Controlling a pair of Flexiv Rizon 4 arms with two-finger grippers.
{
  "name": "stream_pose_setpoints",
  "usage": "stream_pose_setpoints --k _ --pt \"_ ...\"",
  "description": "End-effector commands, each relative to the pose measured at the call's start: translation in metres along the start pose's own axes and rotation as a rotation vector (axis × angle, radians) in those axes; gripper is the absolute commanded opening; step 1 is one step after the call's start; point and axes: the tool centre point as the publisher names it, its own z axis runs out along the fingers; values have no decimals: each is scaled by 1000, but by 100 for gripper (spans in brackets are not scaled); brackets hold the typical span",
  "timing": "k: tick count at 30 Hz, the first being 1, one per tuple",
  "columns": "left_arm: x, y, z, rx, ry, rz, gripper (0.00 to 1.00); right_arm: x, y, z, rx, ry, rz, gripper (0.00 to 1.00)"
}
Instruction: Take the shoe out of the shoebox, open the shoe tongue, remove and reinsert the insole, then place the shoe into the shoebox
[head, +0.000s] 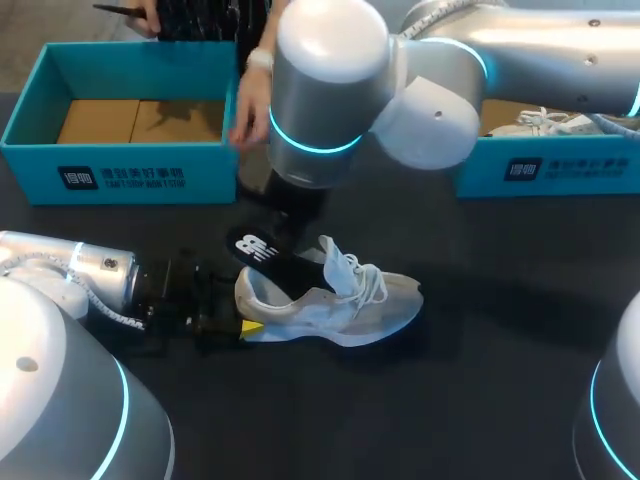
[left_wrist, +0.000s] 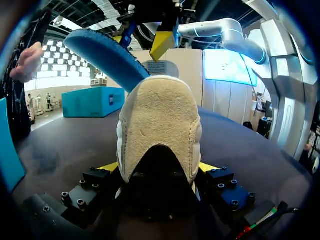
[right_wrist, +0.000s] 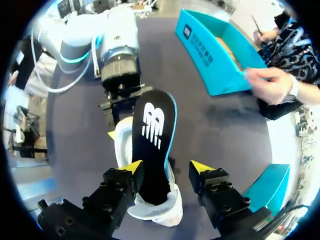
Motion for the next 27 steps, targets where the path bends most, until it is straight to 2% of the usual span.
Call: stream_pose_setpoints --k 1,6,16,21,27 --pt "2 2 1 0 -4 1 0 -1 -10 -2 -47 4 7 55" --pt "2 2 1 0 -4 1 0 1 -5 -1 -117 50 46 52" --pt "2 2 1 0 -4 1 0 5 -7 10 -111 86 57 46" --pt "2 2 1 0 -4 1 0 8 -8 14 -111 99 62 35" --pt "2 2 1 0 -4 1 0 11 -6 19 -116 119 61 31"
